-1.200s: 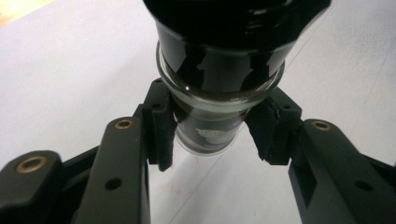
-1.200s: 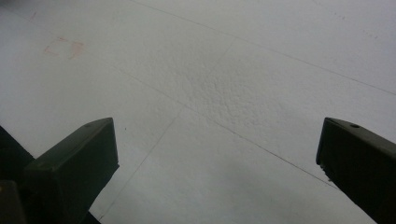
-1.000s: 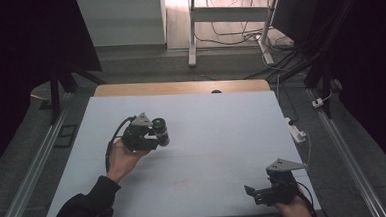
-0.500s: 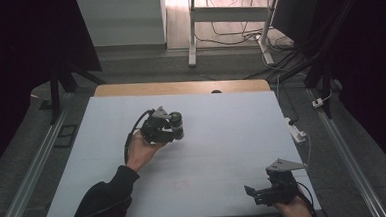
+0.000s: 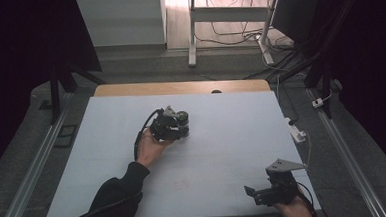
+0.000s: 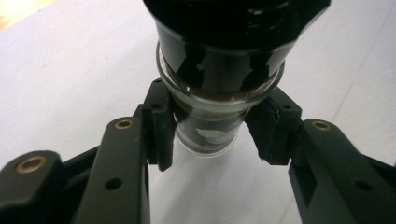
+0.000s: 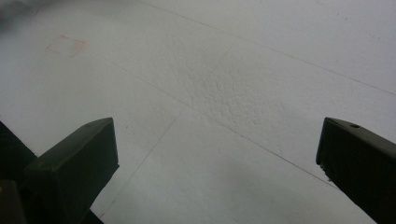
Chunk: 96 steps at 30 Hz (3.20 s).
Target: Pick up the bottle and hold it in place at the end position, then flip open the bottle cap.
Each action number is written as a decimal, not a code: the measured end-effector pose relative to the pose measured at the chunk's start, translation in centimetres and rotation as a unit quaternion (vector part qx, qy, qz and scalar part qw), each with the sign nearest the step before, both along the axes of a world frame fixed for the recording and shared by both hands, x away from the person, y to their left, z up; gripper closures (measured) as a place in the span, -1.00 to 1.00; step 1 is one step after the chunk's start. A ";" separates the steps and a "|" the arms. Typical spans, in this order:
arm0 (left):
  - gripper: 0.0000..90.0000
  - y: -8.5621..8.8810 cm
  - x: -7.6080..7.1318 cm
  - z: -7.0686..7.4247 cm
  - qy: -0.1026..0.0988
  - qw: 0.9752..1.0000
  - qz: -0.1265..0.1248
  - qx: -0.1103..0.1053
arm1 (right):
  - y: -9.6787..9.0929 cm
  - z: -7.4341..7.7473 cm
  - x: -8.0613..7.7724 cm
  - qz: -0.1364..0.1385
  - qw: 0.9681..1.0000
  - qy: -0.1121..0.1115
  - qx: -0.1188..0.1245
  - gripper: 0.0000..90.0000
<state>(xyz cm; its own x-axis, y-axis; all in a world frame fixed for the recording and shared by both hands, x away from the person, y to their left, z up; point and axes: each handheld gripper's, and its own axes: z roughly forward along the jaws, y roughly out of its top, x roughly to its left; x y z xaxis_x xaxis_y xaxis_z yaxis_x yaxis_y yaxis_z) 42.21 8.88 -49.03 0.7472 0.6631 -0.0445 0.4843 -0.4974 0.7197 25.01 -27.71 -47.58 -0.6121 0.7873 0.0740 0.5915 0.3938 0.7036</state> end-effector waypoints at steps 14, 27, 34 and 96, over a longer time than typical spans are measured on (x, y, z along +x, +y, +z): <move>0.19 -0.5 0.3 -1.6 0.004 1.000 0.004 0.006 | 0.0 0.0 0.0 0.001 1.000 0.000 -0.002 -1.00; 0.19 -0.5 0.1 -2.1 0.002 1.000 0.010 0.001 | 0.0 0.0 -0.1 0.002 1.000 -0.002 -0.002 -1.00; 0.19 -0.5 0.0 -2.1 0.003 1.000 0.011 0.001 | -0.1 0.2 -0.1 -0.001 1.000 -0.004 0.009 -1.00; 0.19 -0.5 0.0 -2.2 -0.001 1.000 0.011 0.005 | 8.3 2.8 6.9 0.100 0.991 -0.057 0.063 -1.00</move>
